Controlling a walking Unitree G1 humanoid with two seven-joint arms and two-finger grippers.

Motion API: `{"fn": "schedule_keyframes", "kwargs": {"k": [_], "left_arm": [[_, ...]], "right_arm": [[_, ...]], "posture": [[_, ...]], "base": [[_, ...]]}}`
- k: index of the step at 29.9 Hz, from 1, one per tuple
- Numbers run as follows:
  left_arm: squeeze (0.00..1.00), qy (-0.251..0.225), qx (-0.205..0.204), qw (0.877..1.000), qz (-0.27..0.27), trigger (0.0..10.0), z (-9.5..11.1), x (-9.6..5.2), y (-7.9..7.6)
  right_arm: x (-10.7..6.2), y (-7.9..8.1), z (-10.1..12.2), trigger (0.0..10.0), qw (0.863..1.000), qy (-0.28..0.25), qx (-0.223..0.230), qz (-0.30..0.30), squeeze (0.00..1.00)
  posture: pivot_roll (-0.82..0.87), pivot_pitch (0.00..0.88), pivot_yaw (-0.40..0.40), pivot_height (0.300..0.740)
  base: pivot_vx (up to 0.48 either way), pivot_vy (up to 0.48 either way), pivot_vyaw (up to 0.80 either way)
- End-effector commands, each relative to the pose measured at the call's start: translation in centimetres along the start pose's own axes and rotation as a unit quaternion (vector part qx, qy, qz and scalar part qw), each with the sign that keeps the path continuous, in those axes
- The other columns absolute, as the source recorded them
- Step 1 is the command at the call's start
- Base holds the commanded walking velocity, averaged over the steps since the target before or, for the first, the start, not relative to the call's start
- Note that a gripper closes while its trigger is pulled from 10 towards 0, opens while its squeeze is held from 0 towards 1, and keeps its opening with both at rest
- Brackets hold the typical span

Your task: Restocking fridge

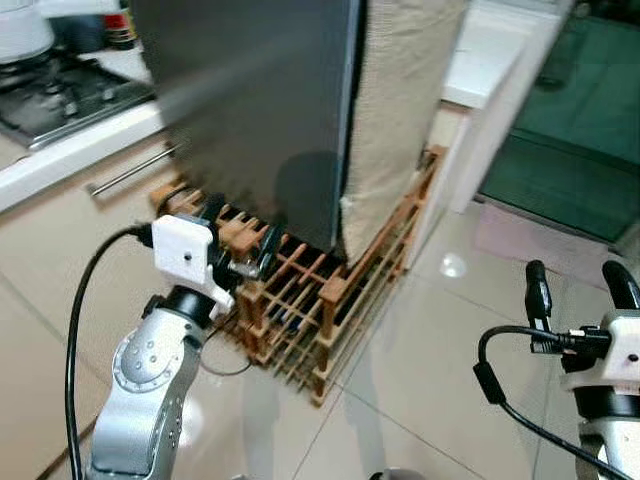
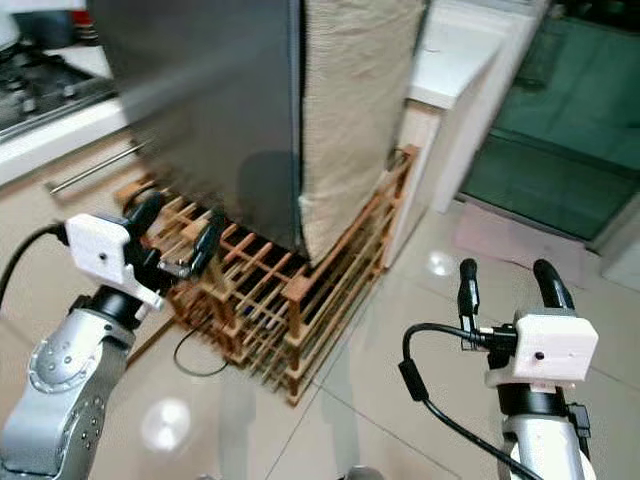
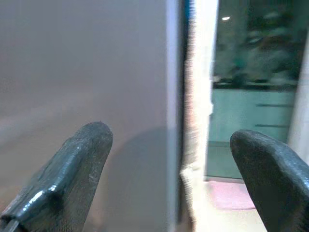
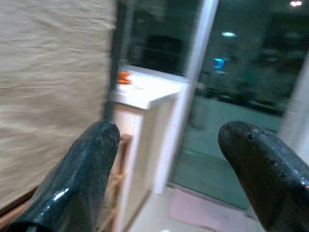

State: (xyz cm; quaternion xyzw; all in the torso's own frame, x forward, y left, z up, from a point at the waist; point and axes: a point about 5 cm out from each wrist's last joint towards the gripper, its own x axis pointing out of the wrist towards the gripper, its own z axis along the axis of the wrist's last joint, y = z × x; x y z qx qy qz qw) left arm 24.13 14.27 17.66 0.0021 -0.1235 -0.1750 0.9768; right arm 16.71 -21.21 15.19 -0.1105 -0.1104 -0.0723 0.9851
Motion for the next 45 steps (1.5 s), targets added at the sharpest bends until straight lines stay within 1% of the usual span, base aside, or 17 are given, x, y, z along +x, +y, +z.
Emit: {"fn": "schedule_keyframes", "kwargs": {"k": [1, 6, 12, 16, 17, 18, 20, 21, 25, 28, 35, 36, 38, 40, 42, 44, 45], "left_arm": [[0.00, 0.005, -0.005, 1.000, 0.001, 10.0, -0.2, -0.1, -0.1], [0.00, 0.009, -0.015, 1.000, -0.007, 10.0, -0.1, 0.3, -0.3], [0.00, -0.001, -0.012, 1.000, -0.016, 10.0, 0.2, 0.6, -0.7], [0.00, -0.007, -0.004, 0.999, -0.042, 10.0, 0.4, 1.2, -1.2], [0.00, -0.005, -0.003, 0.998, -0.068, 10.0, 0.5, 1.5, -1.7], [0.00, -0.005, -0.003, 0.998, -0.068, 10.0, 0.5, 1.5, -1.7], [0.00, -0.007, 0.011, 0.998, -0.069, 10.0, 0.8, 2.4, -1.6], [0.00, -0.007, 0.011, 0.998, -0.069, 10.0, 0.8, 2.4, -1.6], [0.00, -0.020, -0.010, 0.997, -0.069, 10.0, 1.9, 3.7, -1.3], [0.00, -0.019, -0.007, 0.997, -0.070, 10.0, 2.0, 3.9, -1.2], [0.00, 0.001, -0.027, 0.997, -0.078, 10.0, 1.8, 4.7, -0.8], [0.00, 0.015, -0.040, 0.995, -0.092, 10.0, 1.8, 5.2, -0.7], [0.00, 0.038, -0.058, 0.988, -0.139, 10.0, 1.6, 5.4, -1.5], [0.00, 0.044, -0.074, 0.981, -0.176, 10.0, 1.7, 5.1, -2.5], [0.00, 0.046, -0.077, 0.978, -0.187, 10.0, 1.7, 5.0, -2.7], [0.00, 0.050, -0.085, 0.975, -0.198, 10.0, 1.7, 4.9, -3.0], [0.00, 0.051, -0.087, 0.975, -0.198, 10.0, 1.7, 4.9, -3.0]], "right_arm": [[0.0, -0.1, 0.3, 10.0, 1.000, -0.001, -0.008, -0.003, 0.00], [0.4, -0.1, 0.5, 10.0, 1.000, -0.003, -0.012, -0.005, 0.00], [0.9, -0.2, 0.6, 10.0, 1.000, -0.010, -0.018, -0.006, 0.00], [1.2, 0.4, 0.4, 10.0, 1.000, -0.013, -0.017, -0.003, 0.00], [1.2, 0.5, 0.4, 10.0, 1.000, -0.013, -0.018, -0.002, 0.00], [1.2, 0.5, 0.4, 10.0, 1.000, -0.013, -0.018, -0.002, 0.00], [1.5, 0.6, 0.3, 10.0, 1.000, -0.014, -0.021, -0.004, 0.00], [1.5, 0.6, 0.3, 10.0, 1.000, -0.014, -0.021, -0.004, 0.00], [1.9, 0.6, 0.2, 10.0, 1.000, -0.014, -0.022, -0.007, 0.00], [1.8, 0.6, 0.1, 10.0, 1.000, -0.012, -0.024, -0.007, 0.00], [1.8, 0.6, -0.3, 10.0, 1.000, -0.003, -0.025, -0.008, 0.00], [1.8, 0.5, -0.5, 10.0, 1.000, 0.002, -0.024, -0.011, 0.00], [1.9, 0.2, -0.9, 10.0, 1.000, 0.011, -0.021, -0.016, 0.00], [2.2, -0.1, -1.2, 10.0, 0.999, 0.016, -0.020, -0.021, 0.00], [2.4, -0.3, -1.3, 10.0, 0.999, 0.017, -0.019, -0.025, 0.00], [2.9, -0.7, -1.9, 10.0, 0.998, 0.038, -0.024, -0.034, 0.00], [3.0, -0.8, -2.0, 10.0, 0.998, 0.038, -0.021, -0.037, 0.00]], "posture": [[-0.21, 0.000, 0.014, 0.732], [-0.21, 0.000, 0.014, 0.732], [-0.20, 0.000, 0.015, 0.732], [-0.20, 0.000, 0.016, 0.732], [-0.20, 0.000, 0.017, 0.732], [-0.20, 0.000, 0.017, 0.732], [-0.20, 0.000, 0.018, 0.732], [-0.20, 0.000, 0.018, 0.732], [-0.21, 0.000, 0.025, 0.732], [-0.21, 0.000, 0.027, 0.732], [-0.21, 0.000, 0.024, 0.732], [-0.21, 0.000, 0.023, 0.732], [-0.21, 0.000, 0.022, 0.732], [-0.21, 0.000, 0.024, 0.732], [-0.21, 0.000, 0.024, 0.732], [-0.21, 0.000, 0.025, 0.732], [-0.21, 0.000, 0.025, 0.727]], "base": [[0.480, 0.000, 0.00], [0.480, 0.000, 0.00], [0.480, 0.000, 0.00], [0.480, 0.000, 0.00], [0.461, 0.000, 0.00], [0.461, 0.000, 0.00], [0.000, 0.000, 0.00], [0.000, 0.000, 0.00], [0.000, 0.000, 0.00], [0.000, 0.000, 0.00], [0.000, 0.000, 0.00], [0.000, 0.000, 0.00], [0.000, 0.000, 0.00], [0.000, 0.000, 0.00], [0.000, 0.000, 0.00], [0.000, 0.000, 0.00], [0.000, 0.000, 0.00]]}}
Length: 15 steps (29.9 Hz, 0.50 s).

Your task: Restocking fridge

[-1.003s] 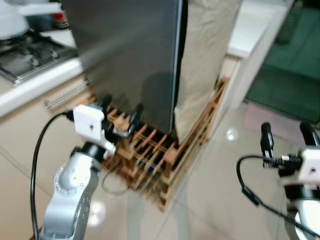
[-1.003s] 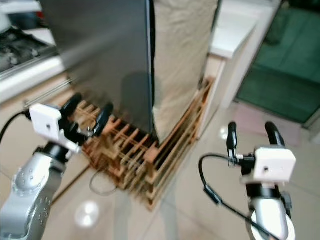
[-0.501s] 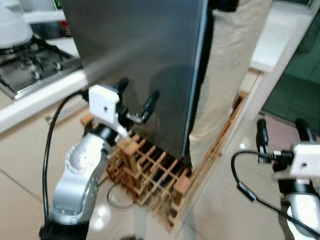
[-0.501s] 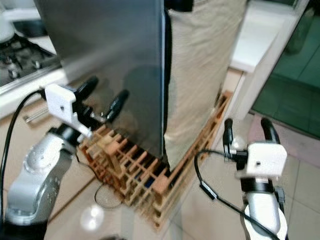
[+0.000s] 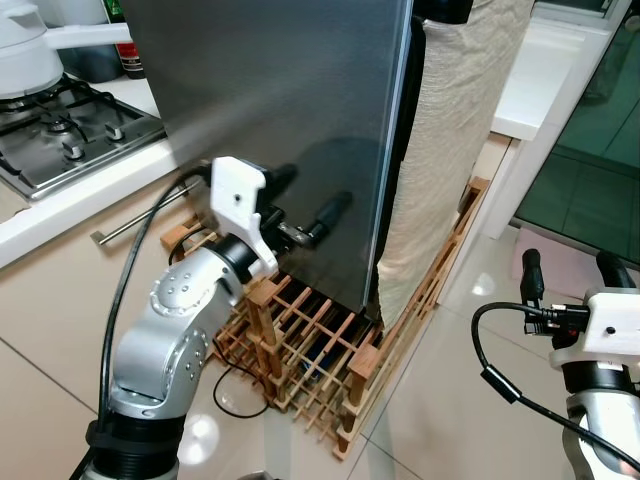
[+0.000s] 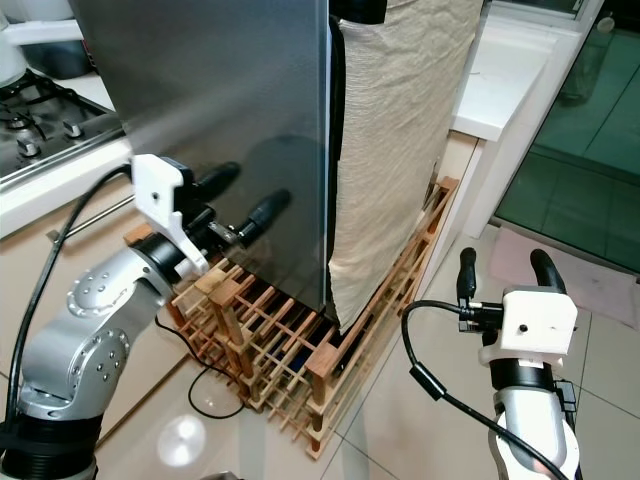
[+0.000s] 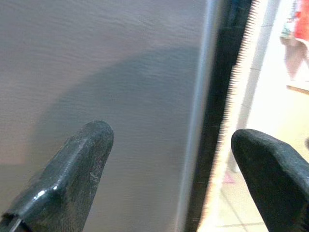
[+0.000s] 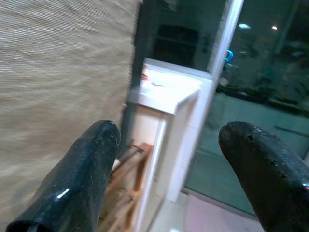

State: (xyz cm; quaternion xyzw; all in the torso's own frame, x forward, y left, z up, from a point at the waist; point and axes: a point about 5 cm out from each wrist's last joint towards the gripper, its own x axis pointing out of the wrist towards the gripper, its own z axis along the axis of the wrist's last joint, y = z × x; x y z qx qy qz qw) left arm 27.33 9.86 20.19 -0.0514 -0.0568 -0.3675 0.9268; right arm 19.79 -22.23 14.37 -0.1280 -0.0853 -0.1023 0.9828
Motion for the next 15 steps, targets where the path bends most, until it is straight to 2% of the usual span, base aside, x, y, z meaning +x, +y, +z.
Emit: {"fn": "schedule_keyframes", "kwargs": {"k": [1, 15], "left_arm": [[0.00, 0.004, -0.001, 1.000, -0.011, 10.0, 0.18, -0.17, -0.04], [0.00, 0.019, -0.015, 1.000, -0.008, 10.0, -0.02, -1.01, 0.53]], "right_arm": [[0.27, -0.45, -0.31, 10.0, 1.000, 0.009, 0.002, -0.012, 0.00], [0.77, 0.48, -0.81, 10.0, 1.000, 0.010, -0.007, 0.019, 0.00]], "posture": [[-0.21, 0.000, 0.024, 0.717], [-0.18, 0.000, 0.008, 0.658]], "base": [[0.000, 0.000, 0.00], [0.000, 0.000, 0.00]]}}
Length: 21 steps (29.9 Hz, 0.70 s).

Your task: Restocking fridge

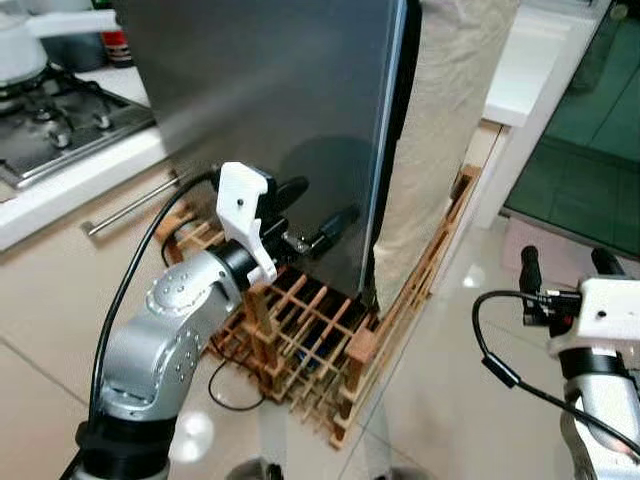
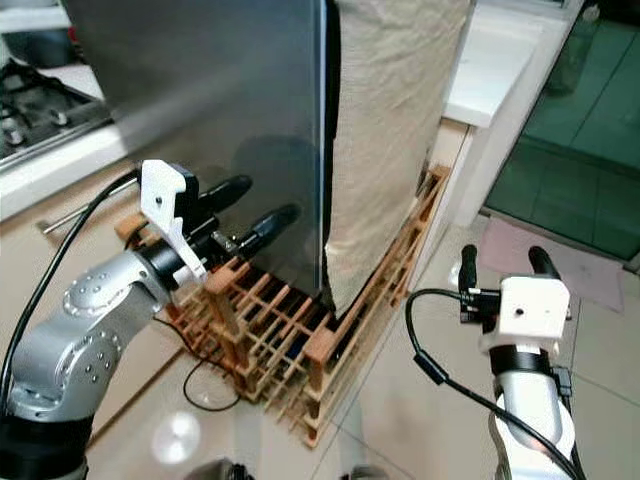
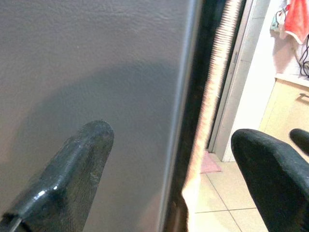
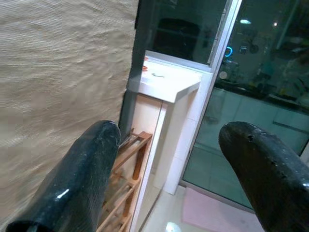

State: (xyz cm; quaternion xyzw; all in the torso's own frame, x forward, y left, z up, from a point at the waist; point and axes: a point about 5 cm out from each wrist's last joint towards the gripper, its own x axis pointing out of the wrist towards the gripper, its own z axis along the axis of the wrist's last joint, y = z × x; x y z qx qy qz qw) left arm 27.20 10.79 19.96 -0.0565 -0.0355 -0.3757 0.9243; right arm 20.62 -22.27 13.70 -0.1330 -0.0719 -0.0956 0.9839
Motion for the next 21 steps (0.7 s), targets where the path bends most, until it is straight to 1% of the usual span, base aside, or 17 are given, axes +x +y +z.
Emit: {"fn": "schedule_keyframes", "kwargs": {"k": [1, 3, 7, 14, 16, 19, 21], "left_arm": [[0.00, 0.001, 0.000, 1.000, 0.001, 10.0, 0.0, -0.3, 0.0], [0.00, 0.001, 0.010, 1.000, 0.009, 10.0, 0.0, -0.2, 0.1], [0.00, 0.007, 0.047, 0.998, 0.032, 10.0, -0.5, 0.2, 0.6], [0.00, 0.010, 0.054, 0.998, 0.032, 10.0, -0.9, 0.7, 0.4], [0.00, 0.010, 0.067, 0.997, 0.026, 10.0, -1.1, 1.1, 0.2], [0.00, -0.008, 0.068, 0.997, 0.017, 10.0, -0.9, 1.6, -0.2], [0.00, -0.012, 0.069, 0.997, 0.015, 10.0, -0.8, 1.7, -0.3]], "right_arm": [[0.2, 0.2, 0.0, 10.0, 1.000, -0.003, -0.001, 0.011, 0.00], [0.3, 0.2, 0.0, 10.0, 1.000, -0.005, 0.000, 0.011, 0.00], [0.6, 0.5, 0.0, 10.0, 1.000, -0.017, 0.006, 0.016, 0.00], [1.1, 1.0, -0.1, 10.0, 1.000, -0.013, 0.010, 0.018, 0.00], [1.4, 1.0, -0.2, 10.0, 1.000, -0.014, 0.010, 0.014, 0.00], [1.6, 1.0, -0.3, 10.0, 1.000, -0.017, 0.011, 0.012, 0.00], [1.6, 1.0, -0.3, 10.0, 1.000, -0.017, 0.012, 0.013, 0.00]], "posture": [[-0.18, 0.000, 0.007, 0.654], [-0.18, 0.000, 0.006, 0.645], [-0.18, 0.000, 0.006, 0.627], [-0.17, 0.000, 0.010, 0.627], [-0.18, 0.000, 0.012, 0.627], [-0.18, 0.000, 0.019, 0.627], [-0.18, 0.000, 0.021, 0.627]], "base": [[0.000, 0.000, -0.42], [0.000, 0.000, -0.42], [0.000, 0.000, 0.00], [0.000, 0.000, 0.00], [0.000, 0.000, 0.00], [0.254, -0.321, 0.00], [0.281, -0.386, 0.00]]}}
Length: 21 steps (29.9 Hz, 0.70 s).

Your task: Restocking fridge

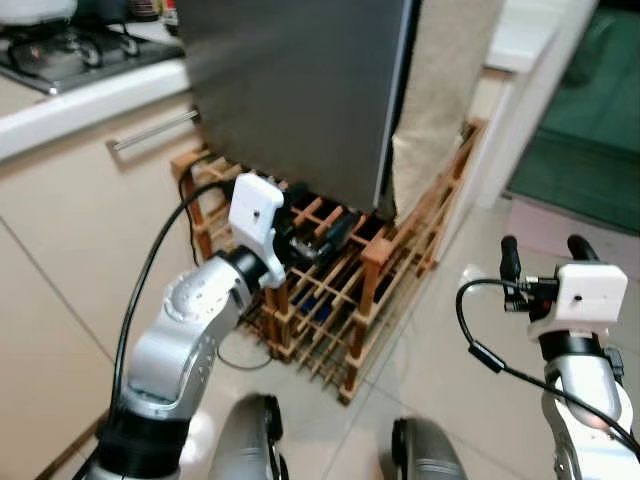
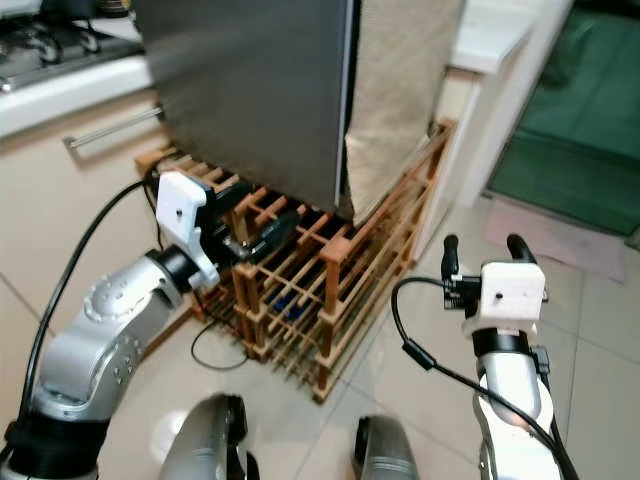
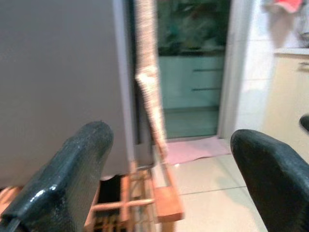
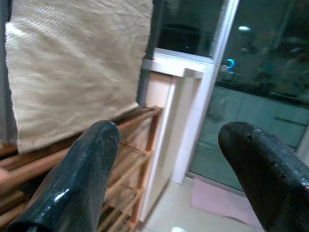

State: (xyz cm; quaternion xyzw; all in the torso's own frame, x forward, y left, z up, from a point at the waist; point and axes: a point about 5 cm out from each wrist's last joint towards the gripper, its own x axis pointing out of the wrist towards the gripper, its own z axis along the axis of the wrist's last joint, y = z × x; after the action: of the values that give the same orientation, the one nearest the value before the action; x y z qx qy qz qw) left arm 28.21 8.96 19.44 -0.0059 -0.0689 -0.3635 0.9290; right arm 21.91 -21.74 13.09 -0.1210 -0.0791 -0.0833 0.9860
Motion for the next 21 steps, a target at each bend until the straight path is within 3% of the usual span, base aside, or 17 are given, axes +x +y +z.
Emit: {"fn": "schedule_keyframes", "kwargs": {"k": [1, 7, 13, 21], "left_arm": [[0.00, -0.002, 0.008, 1.000, 0.004, 10.0, 0.0, -0.2, 0.1], [0.00, -0.013, 0.004, 1.000, 0.005, 10.0, 0.5, 0.1, 0.0], [0.00, -0.019, 0.010, 1.000, 0.007, 10.0, 0.6, 0.5, -0.1], [0.00, -0.037, 0.006, 0.999, -0.013, 10.0, 1.3, 0.2, -0.4]], "right_arm": [[0.6, 0.1, 0.3, 10.0, 1.000, -0.010, -0.002, 0.003, 0.00], [0.6, 0.0, 0.3, 10.0, 1.000, -0.011, -0.004, 0.003, 0.00], [0.4, 0.3, 0.2, 10.0, 1.000, -0.011, -0.005, 0.009, 0.00], [0.2, 0.4, 0.2, 10.0, 1.000, -0.010, -0.006, 0.012, 0.00]], "posture": [[-0.19, 0.000, 0.021, 0.627], [-0.19, 0.000, 0.026, 0.627], [-0.19, 0.000, 0.028, 0.627], [-0.19, 0.021, 0.038, 0.627]], "base": [[0.281, -0.386, 0.00], [0.331, -0.338, 0.00], [0.441, 0.000, 0.00], [0.327, -0.302, 0.00]]}}
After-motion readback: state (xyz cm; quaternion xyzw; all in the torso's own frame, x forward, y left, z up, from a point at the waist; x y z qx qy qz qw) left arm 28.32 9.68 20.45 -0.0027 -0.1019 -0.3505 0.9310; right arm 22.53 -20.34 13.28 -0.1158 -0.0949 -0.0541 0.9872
